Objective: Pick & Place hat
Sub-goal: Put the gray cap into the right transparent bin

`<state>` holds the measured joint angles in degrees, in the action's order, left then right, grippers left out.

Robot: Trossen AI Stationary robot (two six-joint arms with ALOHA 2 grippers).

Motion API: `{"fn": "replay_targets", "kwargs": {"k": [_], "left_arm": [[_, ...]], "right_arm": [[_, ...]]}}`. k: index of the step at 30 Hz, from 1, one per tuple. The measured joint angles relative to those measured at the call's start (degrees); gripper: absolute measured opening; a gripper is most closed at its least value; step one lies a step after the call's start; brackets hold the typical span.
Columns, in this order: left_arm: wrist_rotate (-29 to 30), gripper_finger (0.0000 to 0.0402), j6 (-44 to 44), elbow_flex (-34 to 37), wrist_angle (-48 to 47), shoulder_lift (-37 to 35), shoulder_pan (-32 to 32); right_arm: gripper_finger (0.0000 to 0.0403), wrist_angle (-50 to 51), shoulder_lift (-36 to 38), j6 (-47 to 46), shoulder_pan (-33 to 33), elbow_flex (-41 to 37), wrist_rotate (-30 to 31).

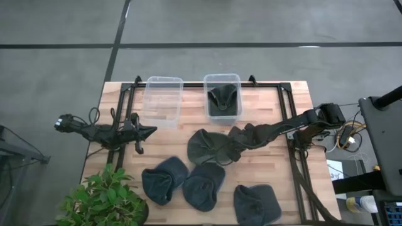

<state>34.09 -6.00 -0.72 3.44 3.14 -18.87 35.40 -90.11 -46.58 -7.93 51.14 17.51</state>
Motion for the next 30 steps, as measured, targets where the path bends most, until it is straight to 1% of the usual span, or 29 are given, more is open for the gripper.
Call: {"fn": "replay_targets", "kwargs": {"k": [3,9,20,24,30], "left_arm": [[0.0,0.0,0.0,0.0,0.0,0.0,0.0],[0.0,0.0,0.0,0.0,0.0,0.0,0.0],[0.0,0.0,0.0,0.0,0.0,0.0,0.0],[0.0,0.0,0.0,0.0,0.0,0.0,0.0],[0.0,0.0,0.0,0.0,0.0,0.0,0.0]], "right_arm": [[0.0222,-2.5,0.0,-0.6,1.2,-2.2,0.7],[0.0216,-13.9,0.0,0.4,3.0,-6.2,0.5],[0.0214,-16.7,0.1,4.2,5.1,-6.6,1.4],[0.0214,-20.0,0.1,7.2,5.2,-6.6,0.3],[0.0214,-20.3,0.1,8.9,5.4,-6.7,0.2]]}}
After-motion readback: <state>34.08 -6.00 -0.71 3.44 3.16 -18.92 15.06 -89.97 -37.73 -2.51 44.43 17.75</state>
